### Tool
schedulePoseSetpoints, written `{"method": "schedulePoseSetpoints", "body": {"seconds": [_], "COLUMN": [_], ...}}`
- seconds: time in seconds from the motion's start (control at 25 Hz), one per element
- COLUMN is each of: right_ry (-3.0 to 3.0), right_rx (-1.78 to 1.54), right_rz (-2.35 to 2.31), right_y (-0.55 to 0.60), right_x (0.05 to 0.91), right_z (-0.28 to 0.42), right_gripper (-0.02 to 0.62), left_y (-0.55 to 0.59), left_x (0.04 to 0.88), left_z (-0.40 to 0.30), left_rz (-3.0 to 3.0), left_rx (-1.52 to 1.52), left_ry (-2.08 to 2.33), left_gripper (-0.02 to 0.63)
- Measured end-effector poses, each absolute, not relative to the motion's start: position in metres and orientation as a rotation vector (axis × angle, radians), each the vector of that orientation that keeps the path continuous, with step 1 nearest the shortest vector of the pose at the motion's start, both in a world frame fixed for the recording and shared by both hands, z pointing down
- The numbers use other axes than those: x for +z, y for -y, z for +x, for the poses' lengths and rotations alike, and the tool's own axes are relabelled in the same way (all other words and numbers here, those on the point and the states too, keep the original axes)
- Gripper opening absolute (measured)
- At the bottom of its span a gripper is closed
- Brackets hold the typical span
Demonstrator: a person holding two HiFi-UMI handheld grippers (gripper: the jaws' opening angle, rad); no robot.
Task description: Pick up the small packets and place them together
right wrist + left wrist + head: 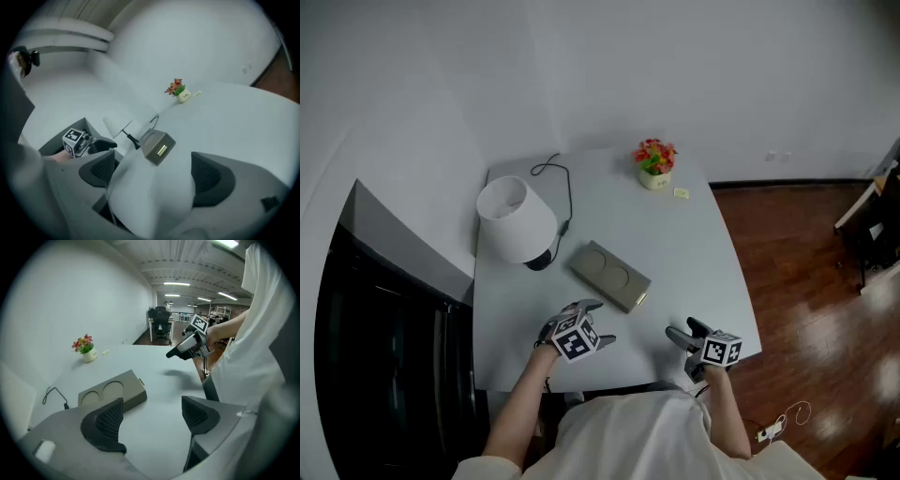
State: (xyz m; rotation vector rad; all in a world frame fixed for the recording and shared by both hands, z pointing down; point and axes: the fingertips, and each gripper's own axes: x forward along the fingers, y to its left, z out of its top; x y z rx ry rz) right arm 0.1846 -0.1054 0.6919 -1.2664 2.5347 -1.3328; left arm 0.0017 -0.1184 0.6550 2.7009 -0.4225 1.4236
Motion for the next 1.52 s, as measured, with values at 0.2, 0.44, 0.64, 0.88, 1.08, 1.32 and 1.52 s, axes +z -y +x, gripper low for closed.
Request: {"method": "schedulePoseSetpoints", "body": {"seconds": [0.2,0.44,0.64,0.88,1.08,1.32,1.52], "right_ry": [-2.298,-2.303,-2.227,-2.187,-2.036,-1.801,-1.768], "right_rx": [-1.479,-1.554,-1.615,-1.64,-1.695,-1.744,-1.792], "right_rz": [-1.182,-1.128,-1.08,-1.051,-0.982,-0.891,-0.918], "right_y": [0.119,0.138,0.153,0.171,0.187,0.207,0.213], "right_x": [0.694,0.708,0.711,0.716,0.718,0.72,0.736], "right_z": [0.189,0.174,0.158,0.149,0.141,0.136,0.128], "right_gripper": [0.506,0.506,0.506,0.506,0.507,0.506,0.506], "left_y": [0.131,0.138,0.141,0.135,0.132,0.121,0.112], "left_x": [0.635,0.615,0.597,0.571,0.539,0.519,0.521], "left_z": [0.006,-0.018,-0.049,-0.079,-0.105,-0.127,-0.13], "left_rz": [2.763,2.748,2.694,2.574,2.522,2.472,2.46], "left_rx": [1.285,1.113,0.9,0.497,0.265,0.163,0.189], "left_ry": [0.588,0.844,1.087,1.251,1.424,1.539,1.557], "left_gripper": [0.379,0.379,0.41,0.41,0.41,0.408,0.408]}}
